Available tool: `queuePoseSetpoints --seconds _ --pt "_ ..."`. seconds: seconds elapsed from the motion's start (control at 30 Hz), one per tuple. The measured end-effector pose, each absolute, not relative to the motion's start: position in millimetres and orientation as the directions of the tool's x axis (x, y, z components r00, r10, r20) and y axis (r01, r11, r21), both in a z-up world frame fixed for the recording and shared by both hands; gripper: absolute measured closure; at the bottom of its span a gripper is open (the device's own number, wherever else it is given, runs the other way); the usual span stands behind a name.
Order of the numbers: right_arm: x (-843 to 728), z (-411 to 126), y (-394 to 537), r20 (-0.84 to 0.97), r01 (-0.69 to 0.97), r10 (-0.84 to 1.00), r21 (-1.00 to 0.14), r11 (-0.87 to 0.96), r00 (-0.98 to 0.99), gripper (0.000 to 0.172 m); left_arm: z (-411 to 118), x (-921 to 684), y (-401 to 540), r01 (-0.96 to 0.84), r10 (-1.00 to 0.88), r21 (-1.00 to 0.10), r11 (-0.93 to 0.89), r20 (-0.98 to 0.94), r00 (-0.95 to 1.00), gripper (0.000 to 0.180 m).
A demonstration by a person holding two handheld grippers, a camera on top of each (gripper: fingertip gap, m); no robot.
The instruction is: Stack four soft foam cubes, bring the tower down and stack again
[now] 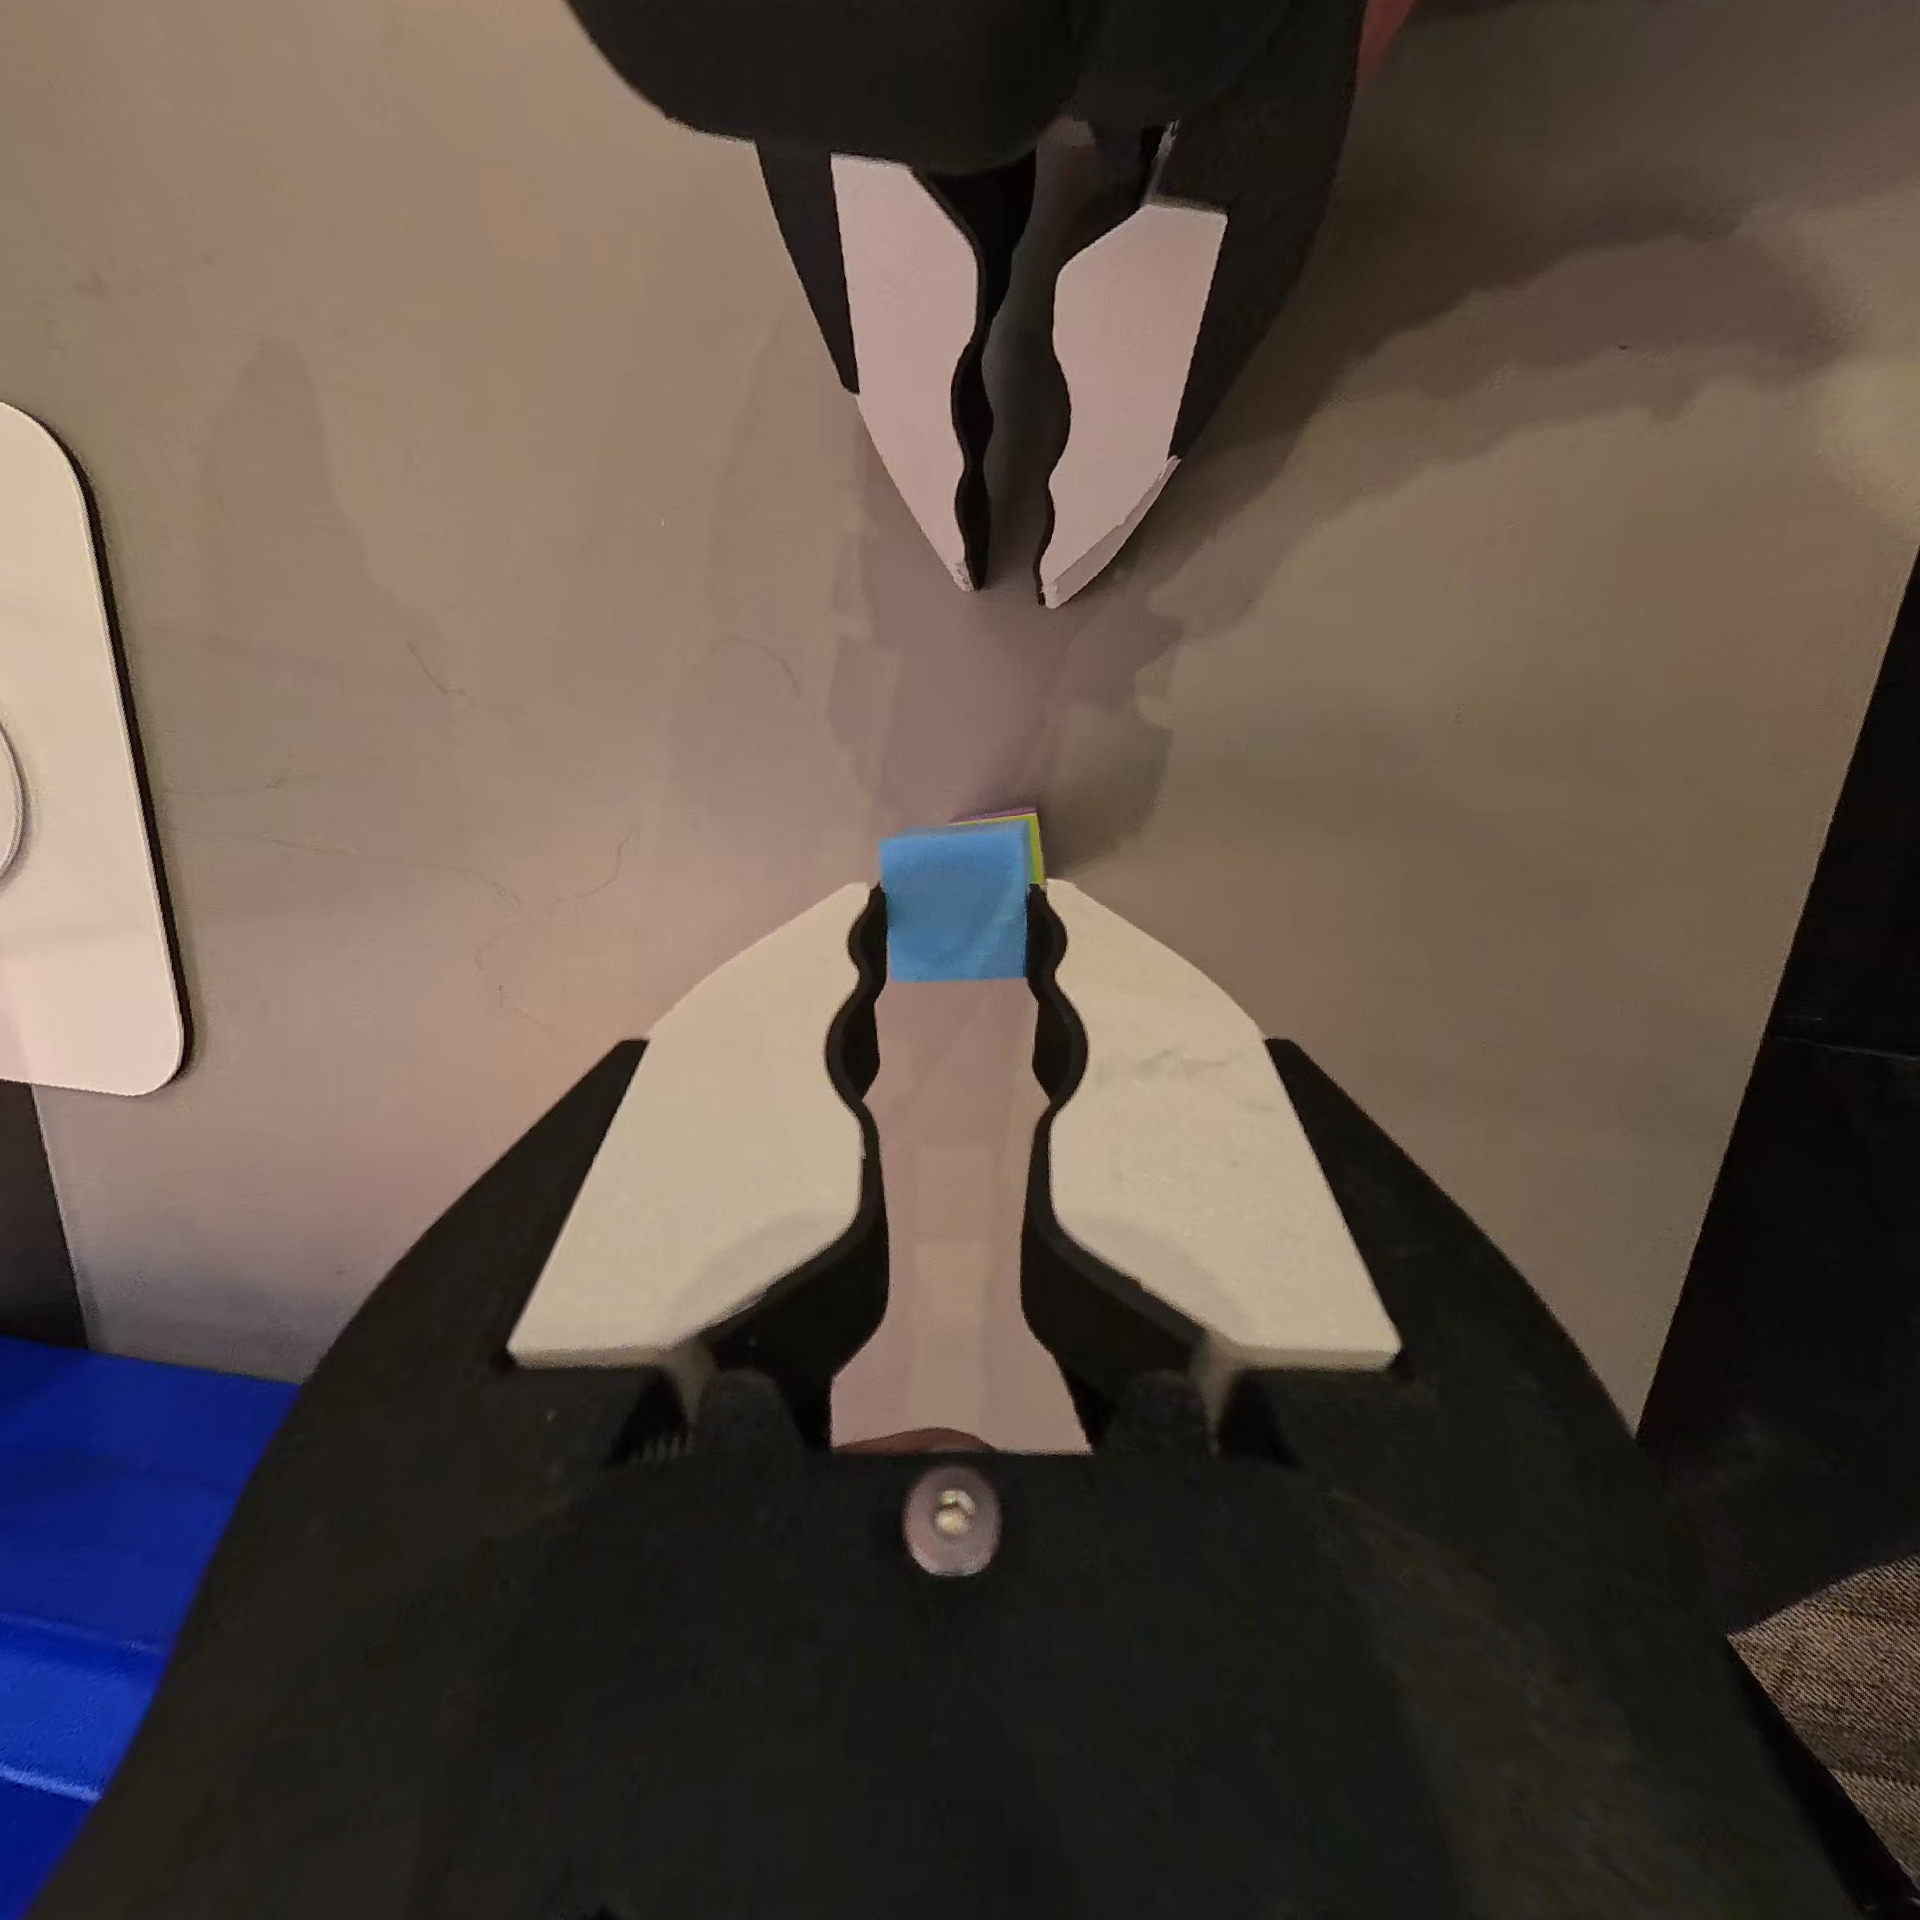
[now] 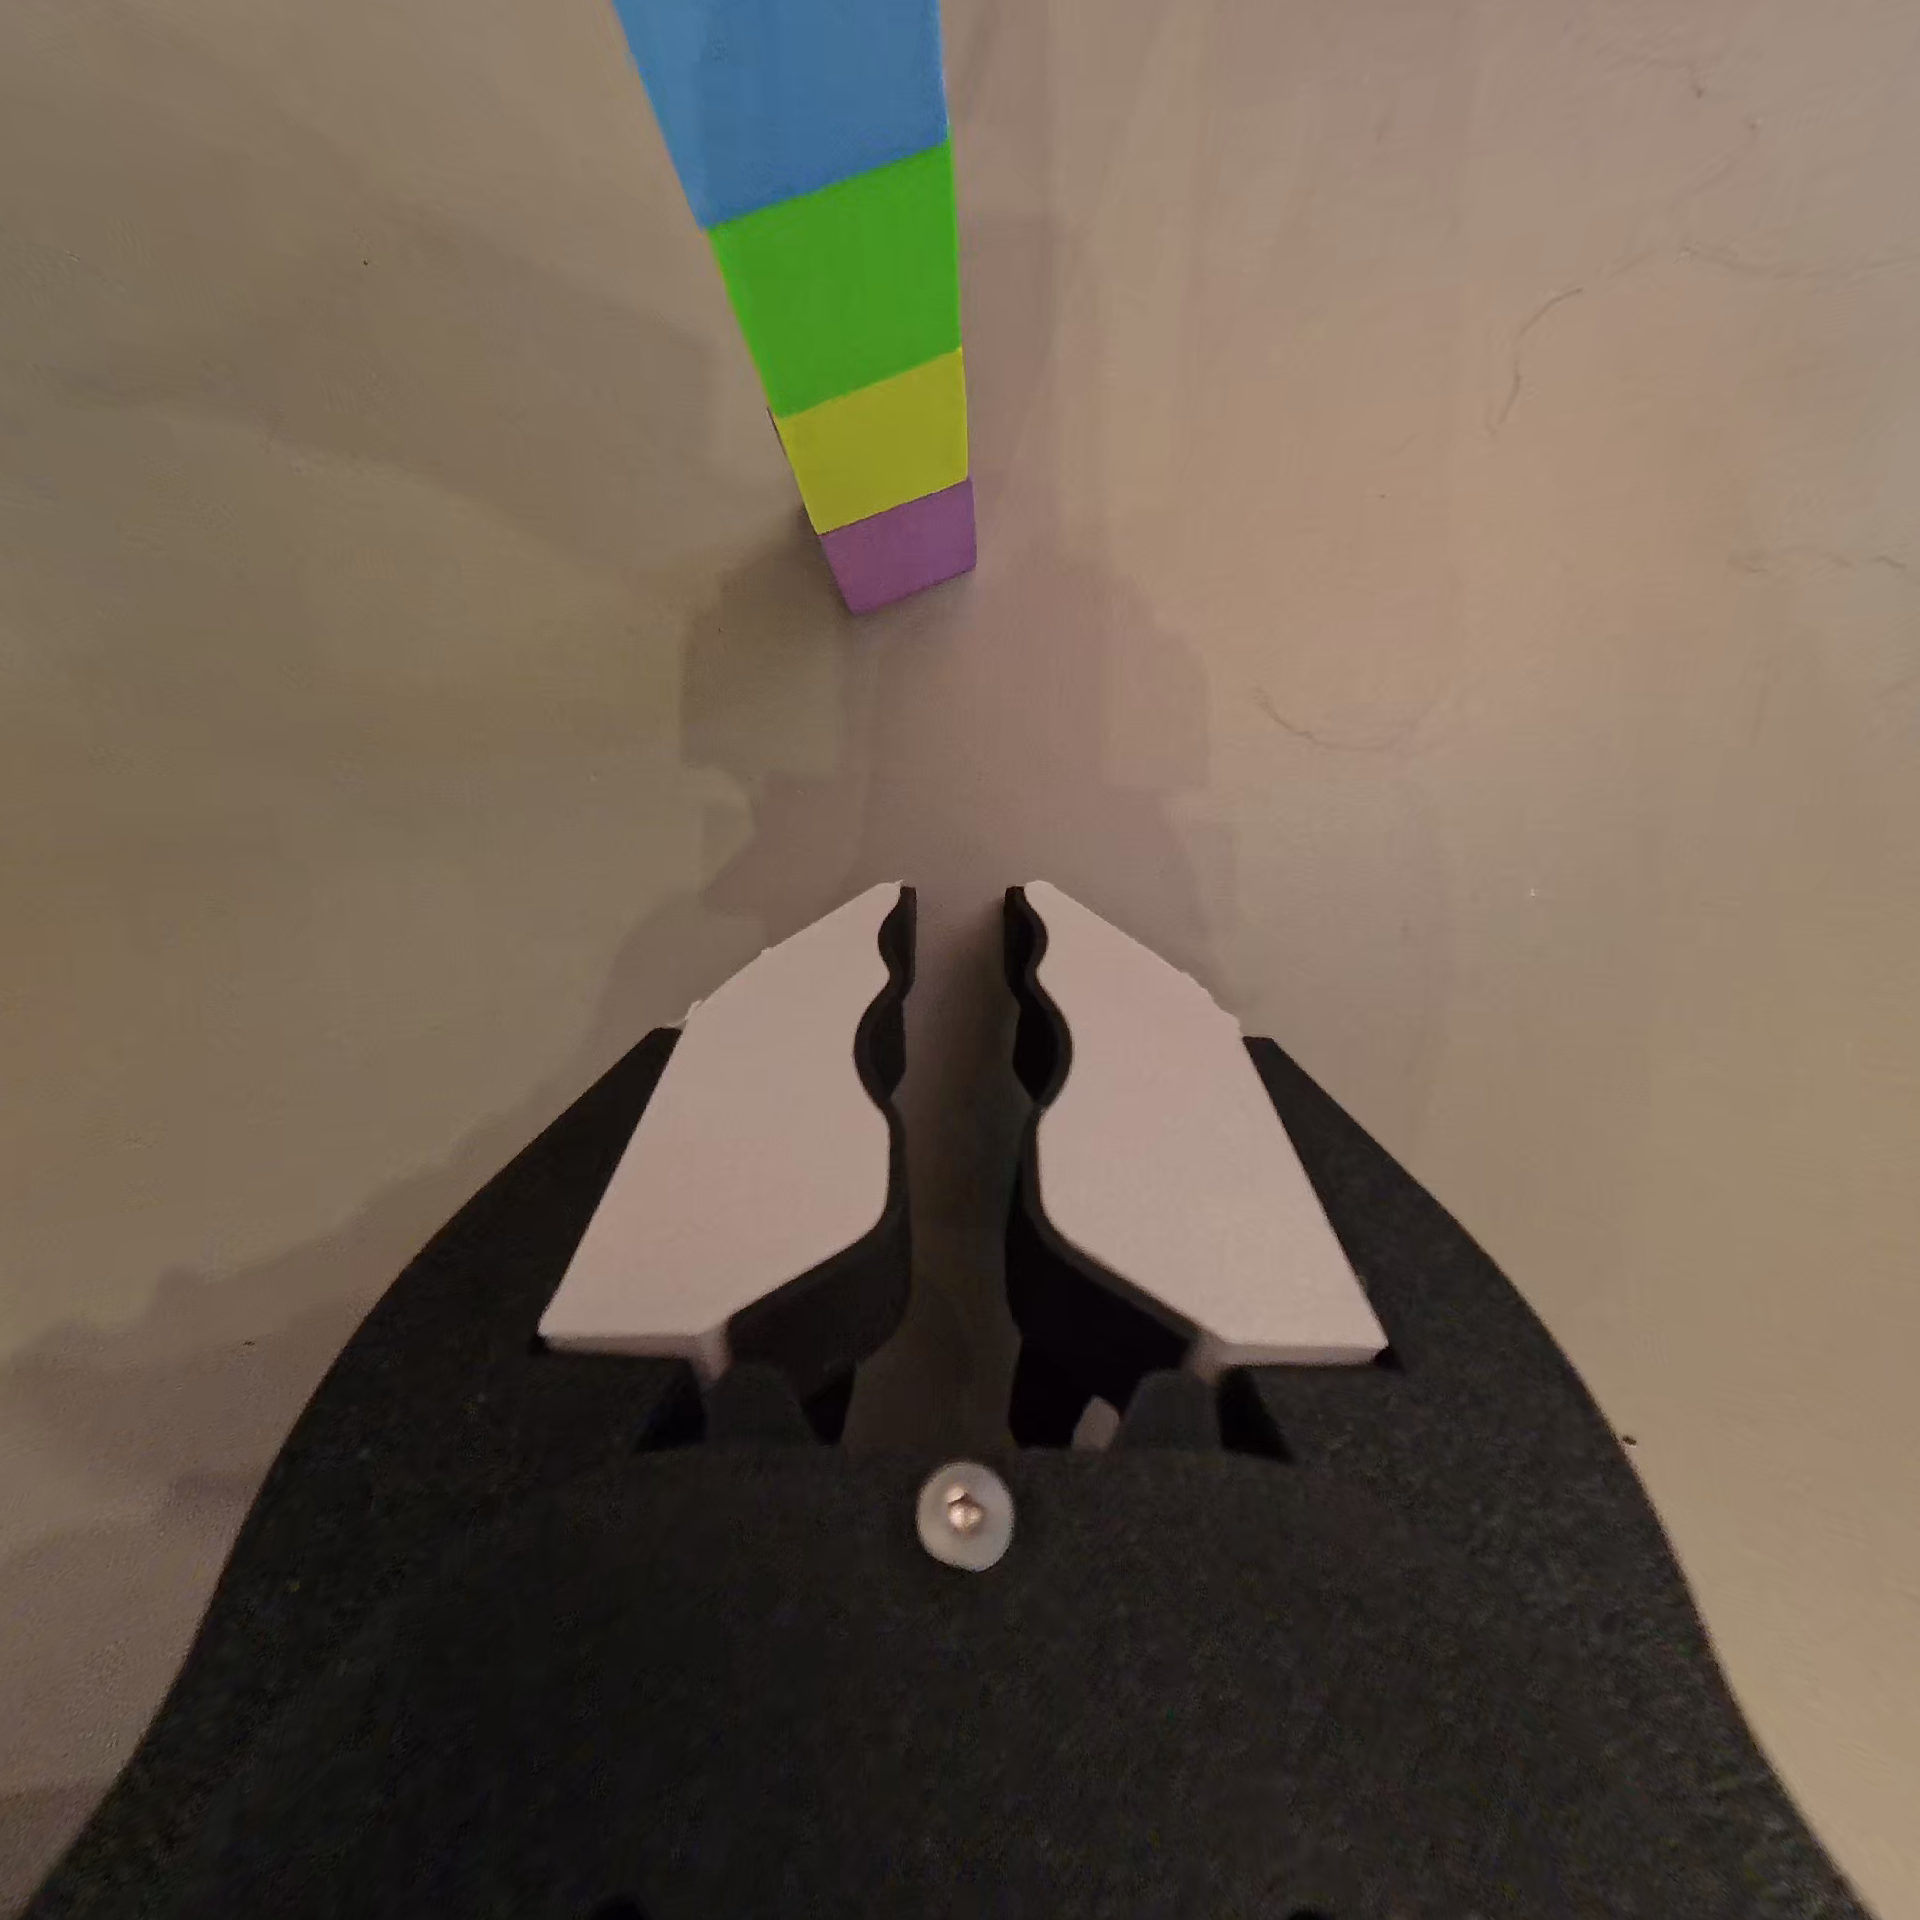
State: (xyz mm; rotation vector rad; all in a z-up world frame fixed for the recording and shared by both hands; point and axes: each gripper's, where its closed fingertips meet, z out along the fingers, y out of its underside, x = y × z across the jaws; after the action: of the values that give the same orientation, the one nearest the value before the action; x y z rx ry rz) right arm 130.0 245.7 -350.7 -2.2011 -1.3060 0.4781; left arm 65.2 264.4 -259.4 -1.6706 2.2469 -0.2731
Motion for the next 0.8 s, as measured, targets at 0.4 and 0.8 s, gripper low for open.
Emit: queuePoseSetpoints --seconds 0.4,0.8 --pt "130.3 -350.8 245.8 -0.031 0.694 0.883 -0.606 -0.390 0.469 0.156 -245.2 55.5 270.8 -0.890 -0.960 -0.368 0.267 -0.181 -0.213 0.124" --pt "133.4 -351.1 245.0 -0.026 0.694 0.856 -0.572 -0.437 0.517 0.156 -244.1 -47.8 292.9 -0.830 -0.963 -0.552 -0.076 -0.176 0.205 0.180"
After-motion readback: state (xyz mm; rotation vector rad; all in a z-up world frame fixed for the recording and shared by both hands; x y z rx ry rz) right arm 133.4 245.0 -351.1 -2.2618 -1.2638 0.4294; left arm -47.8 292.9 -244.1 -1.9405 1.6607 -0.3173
